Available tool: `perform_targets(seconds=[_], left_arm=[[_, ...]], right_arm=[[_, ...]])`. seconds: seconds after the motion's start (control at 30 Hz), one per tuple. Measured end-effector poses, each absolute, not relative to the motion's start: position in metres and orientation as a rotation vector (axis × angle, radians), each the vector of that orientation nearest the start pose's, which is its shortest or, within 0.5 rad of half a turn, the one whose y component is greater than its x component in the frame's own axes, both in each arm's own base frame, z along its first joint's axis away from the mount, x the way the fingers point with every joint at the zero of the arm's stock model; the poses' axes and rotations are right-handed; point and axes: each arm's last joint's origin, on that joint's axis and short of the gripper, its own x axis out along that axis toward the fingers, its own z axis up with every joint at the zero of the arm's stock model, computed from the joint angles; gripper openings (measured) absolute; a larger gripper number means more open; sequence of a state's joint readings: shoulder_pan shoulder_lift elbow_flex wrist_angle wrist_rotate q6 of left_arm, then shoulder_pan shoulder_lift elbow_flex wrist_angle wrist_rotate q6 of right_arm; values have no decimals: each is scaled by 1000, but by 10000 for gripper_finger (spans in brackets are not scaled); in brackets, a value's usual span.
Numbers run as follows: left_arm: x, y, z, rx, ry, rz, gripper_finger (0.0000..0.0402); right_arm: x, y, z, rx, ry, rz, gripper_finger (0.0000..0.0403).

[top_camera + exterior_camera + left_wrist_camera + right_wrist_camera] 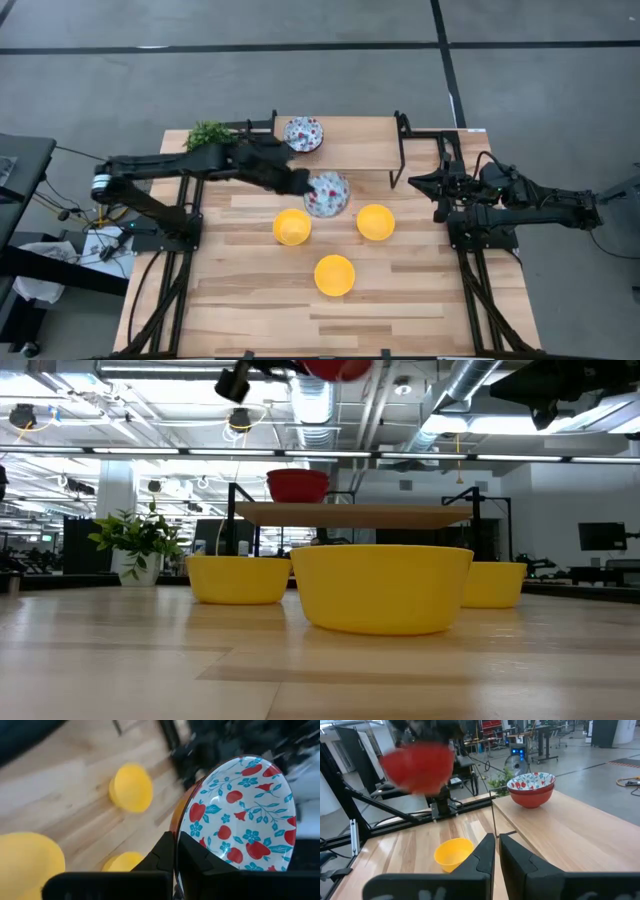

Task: Pick & Place Mini bowls
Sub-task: Stack the white bowl on the white bowls on the shelf

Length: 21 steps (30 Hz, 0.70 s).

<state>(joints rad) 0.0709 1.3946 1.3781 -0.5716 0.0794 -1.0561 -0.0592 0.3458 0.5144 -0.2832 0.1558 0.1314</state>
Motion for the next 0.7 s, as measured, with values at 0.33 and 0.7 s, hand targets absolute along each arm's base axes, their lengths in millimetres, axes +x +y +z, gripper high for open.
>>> perform_targets(seconds=[0.33,0.7], left_arm=[[240,56,418,-1048,235,412,6],[211,112,482,-860,105,592,6]], right_arm=[[98,-10,282,126,101,-222,17],[98,-10,282,147,98,-225,17]])
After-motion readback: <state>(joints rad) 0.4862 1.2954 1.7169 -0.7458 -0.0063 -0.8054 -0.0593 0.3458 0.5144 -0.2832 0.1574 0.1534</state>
